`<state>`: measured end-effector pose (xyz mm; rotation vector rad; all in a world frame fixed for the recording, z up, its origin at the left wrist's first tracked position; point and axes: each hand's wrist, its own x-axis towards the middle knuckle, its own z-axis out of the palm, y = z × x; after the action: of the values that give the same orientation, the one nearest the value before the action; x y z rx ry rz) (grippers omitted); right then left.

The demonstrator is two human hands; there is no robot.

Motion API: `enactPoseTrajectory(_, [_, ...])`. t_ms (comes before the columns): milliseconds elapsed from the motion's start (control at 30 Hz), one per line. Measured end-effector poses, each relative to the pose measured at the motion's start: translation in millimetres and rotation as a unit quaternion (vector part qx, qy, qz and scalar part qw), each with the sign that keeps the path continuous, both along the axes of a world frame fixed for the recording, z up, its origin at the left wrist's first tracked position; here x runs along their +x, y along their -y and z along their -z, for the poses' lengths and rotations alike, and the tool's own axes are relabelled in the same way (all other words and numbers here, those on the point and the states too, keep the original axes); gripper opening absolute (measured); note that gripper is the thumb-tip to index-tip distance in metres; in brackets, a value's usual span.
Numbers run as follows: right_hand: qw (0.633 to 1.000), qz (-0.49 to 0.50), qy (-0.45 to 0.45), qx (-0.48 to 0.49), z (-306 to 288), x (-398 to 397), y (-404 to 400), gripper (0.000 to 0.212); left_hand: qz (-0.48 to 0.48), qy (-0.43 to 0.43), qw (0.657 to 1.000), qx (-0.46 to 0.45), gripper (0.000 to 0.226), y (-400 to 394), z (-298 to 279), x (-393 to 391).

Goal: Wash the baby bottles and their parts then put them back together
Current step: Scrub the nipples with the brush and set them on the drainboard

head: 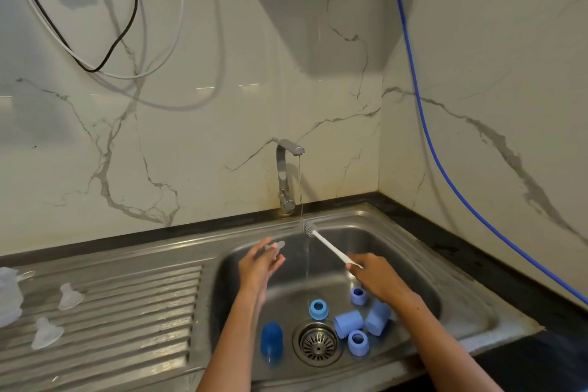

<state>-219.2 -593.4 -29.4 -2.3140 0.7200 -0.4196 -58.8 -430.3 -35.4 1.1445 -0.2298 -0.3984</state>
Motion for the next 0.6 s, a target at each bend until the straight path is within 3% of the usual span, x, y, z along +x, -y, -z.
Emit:
enactPoseTrajectory(167, [1.000, 0.021, -0.019, 0.001, 6.0, 4.3, 8.1, 0.024, -0.007, -0.094, 0.996, -0.005, 0.009, 31.8, -9.1, -9.5])
enactPoseTrajectory(267, [0.999, 0.020, -0.031, -0.004, 7.7, 5.2, 9.2, 0.022, -0.011, -0.140, 0.990, -0.025, 0.012, 57.0, -14.3, -4.2])
enactPoseTrajectory(433, [0.999, 0.025, -0.039, -0.017, 7.5, 8.0, 12.8, 0.025, 0.039, -0.087, 0.992, 0.080, 0.011, 92.1, -4.8, 3.7])
enactPoseTrajectory(600, [0.998, 0.031, -0.037, -0.037, 8.9, 9.6, 17.3, 0.025, 0.041, -0.038, 0.995, 0.085, 0.015, 110.1, 4.3, 12.6])
